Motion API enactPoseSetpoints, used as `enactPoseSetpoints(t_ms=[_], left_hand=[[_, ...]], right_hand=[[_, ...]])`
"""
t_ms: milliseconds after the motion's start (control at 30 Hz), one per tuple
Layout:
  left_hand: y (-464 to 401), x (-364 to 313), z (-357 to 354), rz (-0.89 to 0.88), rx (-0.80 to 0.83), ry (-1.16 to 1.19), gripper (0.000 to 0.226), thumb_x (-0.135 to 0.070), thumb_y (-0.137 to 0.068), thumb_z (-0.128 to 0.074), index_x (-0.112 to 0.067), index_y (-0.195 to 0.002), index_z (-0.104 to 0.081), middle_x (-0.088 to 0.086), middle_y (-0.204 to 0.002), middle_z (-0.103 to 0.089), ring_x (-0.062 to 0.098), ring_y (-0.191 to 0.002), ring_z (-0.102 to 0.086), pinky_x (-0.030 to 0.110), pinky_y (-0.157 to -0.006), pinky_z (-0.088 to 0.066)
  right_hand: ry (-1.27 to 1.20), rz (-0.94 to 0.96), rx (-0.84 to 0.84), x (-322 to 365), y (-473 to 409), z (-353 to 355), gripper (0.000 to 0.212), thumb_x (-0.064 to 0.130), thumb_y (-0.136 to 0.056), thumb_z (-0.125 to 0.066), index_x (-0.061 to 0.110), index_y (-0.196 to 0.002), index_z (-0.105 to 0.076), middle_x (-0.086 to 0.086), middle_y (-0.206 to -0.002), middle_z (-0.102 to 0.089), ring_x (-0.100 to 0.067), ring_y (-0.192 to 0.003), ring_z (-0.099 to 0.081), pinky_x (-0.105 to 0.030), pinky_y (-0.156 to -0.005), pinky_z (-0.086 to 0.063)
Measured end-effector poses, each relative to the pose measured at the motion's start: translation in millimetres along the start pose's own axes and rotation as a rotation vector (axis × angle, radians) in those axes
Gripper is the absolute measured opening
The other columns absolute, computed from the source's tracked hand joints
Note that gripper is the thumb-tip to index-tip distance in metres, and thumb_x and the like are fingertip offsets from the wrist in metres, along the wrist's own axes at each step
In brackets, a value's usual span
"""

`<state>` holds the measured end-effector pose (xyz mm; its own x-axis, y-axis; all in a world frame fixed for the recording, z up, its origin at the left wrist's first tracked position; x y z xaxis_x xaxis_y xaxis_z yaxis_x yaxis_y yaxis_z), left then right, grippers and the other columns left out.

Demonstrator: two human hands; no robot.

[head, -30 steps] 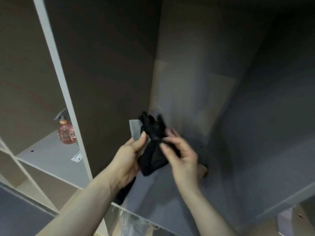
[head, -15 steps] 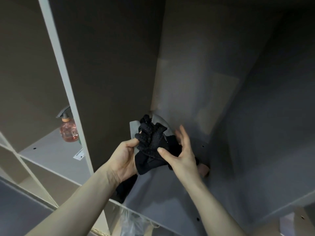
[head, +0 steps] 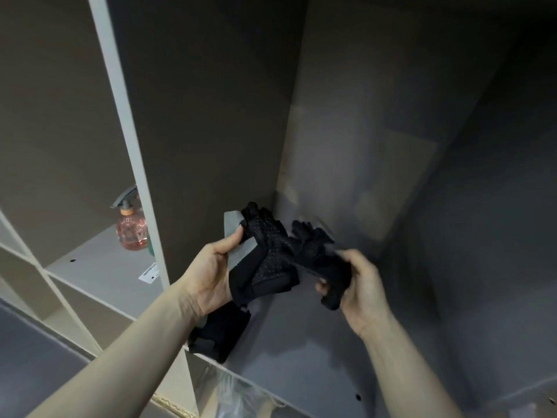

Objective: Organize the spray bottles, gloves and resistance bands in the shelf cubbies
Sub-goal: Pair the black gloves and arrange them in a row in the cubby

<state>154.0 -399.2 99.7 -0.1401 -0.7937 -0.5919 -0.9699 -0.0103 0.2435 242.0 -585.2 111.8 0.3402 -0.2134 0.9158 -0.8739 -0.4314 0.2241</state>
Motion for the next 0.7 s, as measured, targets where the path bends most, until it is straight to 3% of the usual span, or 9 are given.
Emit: enactPoseSetpoints(t_ms=[67,133,233,333,433,467,567,633,700], left_hand=[[-1.4,-3.0,1.1,-0.009,0.003,0.011,0.055,-0.037,-0.08,-0.062,-0.006,-0.126,-0.061,0.016,-0.128,-0.062,0.029,-0.11,-0.065,0.046,-0.099,-0.048],[-4.2,-4.8,0.9,-0.029,-0.003,-0.005,0.052,-0.041,-0.088,-0.05,-0.008,-0.127,-0.06,0.013,-0.129,-0.061,0.027,-0.113,-0.062,0.044,-0.103,-0.044],[-6.4,-4.0,-6.9,-0.06,-0.011,-0.059,0.054,-0.044,-0.089,-0.045,-0.009,-0.128,-0.059,0.011,-0.127,-0.062,0.026,-0.116,-0.058,0.043,-0.11,-0.036],[-8.3,-2.1,-17.1,-0.136,-0.012,-0.073,0.052,-0.044,-0.089,-0.045,-0.009,-0.124,-0.06,0.011,-0.117,-0.067,0.025,-0.105,-0.065,0.041,-0.097,-0.048],[-9.4,-1.4,-27.2,-0.166,0.032,-0.037,0.049,-0.044,-0.095,-0.038,-0.007,-0.115,-0.063,0.013,-0.103,-0.072,0.026,-0.091,-0.072,0.038,-0.07,-0.059],[-10.2,-0.7,-30.5,-0.167,0.04,-0.04,0.051,-0.045,-0.095,-0.037,-0.007,-0.115,-0.063,0.014,-0.106,-0.072,0.026,-0.094,-0.071,0.038,-0.072,-0.058],[-14.6,6.0,-39.3,-0.155,0.032,-0.088,0.06,-0.051,-0.092,-0.036,-0.01,-0.132,-0.054,0.014,-0.131,-0.06,0.027,-0.122,-0.056,0.041,-0.102,-0.043],[-18.9,10.6,-42.8,-0.153,0.027,-0.106,0.062,-0.053,-0.094,-0.032,-0.01,-0.135,-0.051,0.014,-0.134,-0.057,0.027,-0.127,-0.052,0.041,-0.107,-0.037],[-20.4,13.0,-45.3,-0.175,0.013,-0.127,0.061,-0.053,-0.095,-0.03,-0.01,-0.132,-0.053,0.012,-0.131,-0.06,0.025,-0.124,-0.055,0.039,-0.106,-0.039]], right_hand=[[0.143,0.187,-0.154,1.5,-7.1,5.0,0.02,0.015,-0.087,-0.058,0.022,-0.07,-0.066,-0.008,-0.082,-0.068,-0.023,-0.079,-0.066,-0.043,-0.08,-0.049],[0.343,0.373,-0.215,4.0,-7.0,-0.2,0.006,0.022,-0.085,-0.063,0.025,-0.081,-0.065,-0.01,-0.092,-0.071,-0.03,-0.093,-0.066,-0.046,-0.087,-0.05],[0.392,0.49,-0.209,2.9,-4.1,-17.2,0.01,0.016,-0.091,-0.058,0.023,-0.094,-0.063,-0.002,-0.096,-0.073,-0.015,-0.092,-0.068,-0.034,-0.084,-0.053],[0.282,0.559,-0.321,5.2,-2.3,-25.9,0.015,0.015,-0.093,-0.056,0.021,-0.1,-0.067,0.006,-0.093,-0.072,-0.003,-0.087,-0.067,-0.02,-0.081,-0.051],[0.099,0.51,-0.329,8.5,-4.0,-30.4,0.017,0.016,-0.089,-0.063,0.026,-0.101,-0.071,0.014,-0.089,-0.073,0.001,-0.09,-0.067,-0.016,-0.084,-0.051],[0.092,0.458,-0.288,6.5,-4.6,-33.8,0.016,0.017,-0.088,-0.064,0.029,-0.097,-0.071,0.014,-0.092,-0.074,-0.001,-0.095,-0.067,-0.018,-0.088,-0.051],[0.065,0.264,-0.149,-6.5,-3.9,-46.5,0.019,0.02,-0.09,-0.06,0.026,-0.104,-0.07,0.002,-0.11,-0.072,-0.012,-0.109,-0.064,-0.034,-0.102,-0.046],[0.033,0.23,-0.101,-12.1,-0.3,-51.4,0.023,0.022,-0.091,-0.058,0.024,-0.112,-0.068,0.001,-0.117,-0.069,-0.014,-0.114,-0.061,-0.039,-0.106,-0.043],[0.018,0.23,-0.115,-12.8,4.1,-51.2,0.02,0.025,-0.092,-0.057,0.031,-0.107,-0.067,0.005,-0.12,-0.067,-0.012,-0.119,-0.057,-0.037,-0.108,-0.039]])
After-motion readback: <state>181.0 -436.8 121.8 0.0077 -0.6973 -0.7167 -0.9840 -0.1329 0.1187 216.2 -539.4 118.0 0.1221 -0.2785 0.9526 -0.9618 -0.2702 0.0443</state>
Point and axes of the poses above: each hand's wrist, its own y-axis away from the middle knuckle, its own z-axis out of the back of the hand, x = y × z, the point moved 2 cm from there along -y, towards the middle knuckle
